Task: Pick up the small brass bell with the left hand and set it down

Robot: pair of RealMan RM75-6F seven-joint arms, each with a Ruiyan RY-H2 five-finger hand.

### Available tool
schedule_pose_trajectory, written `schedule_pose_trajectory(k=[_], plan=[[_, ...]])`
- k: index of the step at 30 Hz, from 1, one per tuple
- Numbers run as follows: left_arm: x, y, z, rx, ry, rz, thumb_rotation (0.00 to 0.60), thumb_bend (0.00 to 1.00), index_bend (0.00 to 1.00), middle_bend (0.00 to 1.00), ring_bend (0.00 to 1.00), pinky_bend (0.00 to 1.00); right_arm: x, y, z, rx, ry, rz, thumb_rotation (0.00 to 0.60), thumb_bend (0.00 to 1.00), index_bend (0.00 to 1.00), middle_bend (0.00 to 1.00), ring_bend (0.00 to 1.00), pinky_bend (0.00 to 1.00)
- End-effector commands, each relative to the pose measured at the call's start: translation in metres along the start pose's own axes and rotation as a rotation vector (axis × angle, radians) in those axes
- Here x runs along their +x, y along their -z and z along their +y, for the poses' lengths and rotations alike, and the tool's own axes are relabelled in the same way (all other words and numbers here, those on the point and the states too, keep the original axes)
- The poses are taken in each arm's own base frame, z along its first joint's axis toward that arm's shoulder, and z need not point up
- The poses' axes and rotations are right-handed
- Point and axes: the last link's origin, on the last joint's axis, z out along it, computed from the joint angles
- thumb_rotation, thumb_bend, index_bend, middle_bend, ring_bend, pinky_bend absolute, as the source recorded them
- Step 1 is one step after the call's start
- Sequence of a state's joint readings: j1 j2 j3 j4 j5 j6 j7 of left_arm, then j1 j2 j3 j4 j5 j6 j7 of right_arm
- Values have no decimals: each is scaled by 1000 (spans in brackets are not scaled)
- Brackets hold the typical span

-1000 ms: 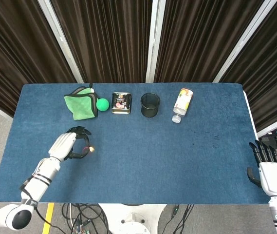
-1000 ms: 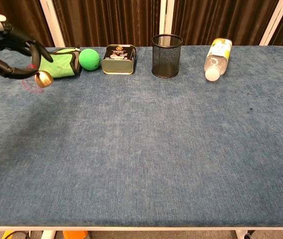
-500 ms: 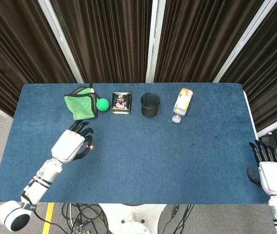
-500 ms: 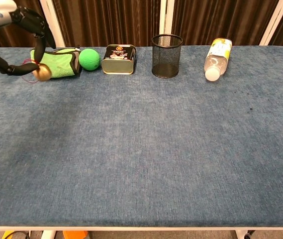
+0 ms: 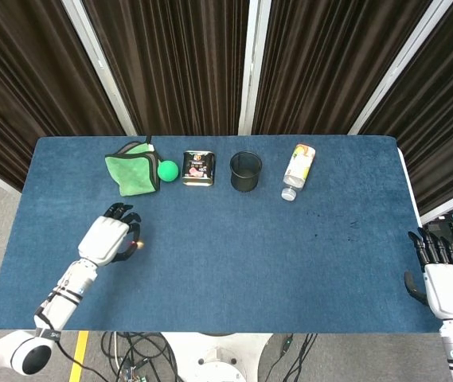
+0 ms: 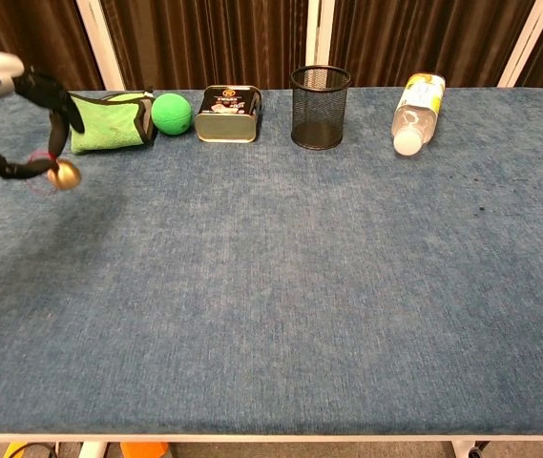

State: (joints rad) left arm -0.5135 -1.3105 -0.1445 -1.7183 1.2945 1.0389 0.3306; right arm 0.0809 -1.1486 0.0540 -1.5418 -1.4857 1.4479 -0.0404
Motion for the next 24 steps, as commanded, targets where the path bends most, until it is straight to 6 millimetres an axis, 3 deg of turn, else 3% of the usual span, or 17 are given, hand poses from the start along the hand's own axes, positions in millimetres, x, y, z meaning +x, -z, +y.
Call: schedule_pose_trajectory(k=[1,8,24], plan=[[-19,-3,-4,21,-2,-34,600,465,629,290,117,112,1,1,0,1,2,4,600,379,0,0,0,0],[-40,-8,-16,72,-41,-33,600,465,624,290,117,112,2,1,-1,1,2,4,600,379,0,0,0,0],[-56,-15,-28,122,-77,-39,600,451,558,257,117,109,0,2,0,-1,0,0,600,379,0,0,0,0]])
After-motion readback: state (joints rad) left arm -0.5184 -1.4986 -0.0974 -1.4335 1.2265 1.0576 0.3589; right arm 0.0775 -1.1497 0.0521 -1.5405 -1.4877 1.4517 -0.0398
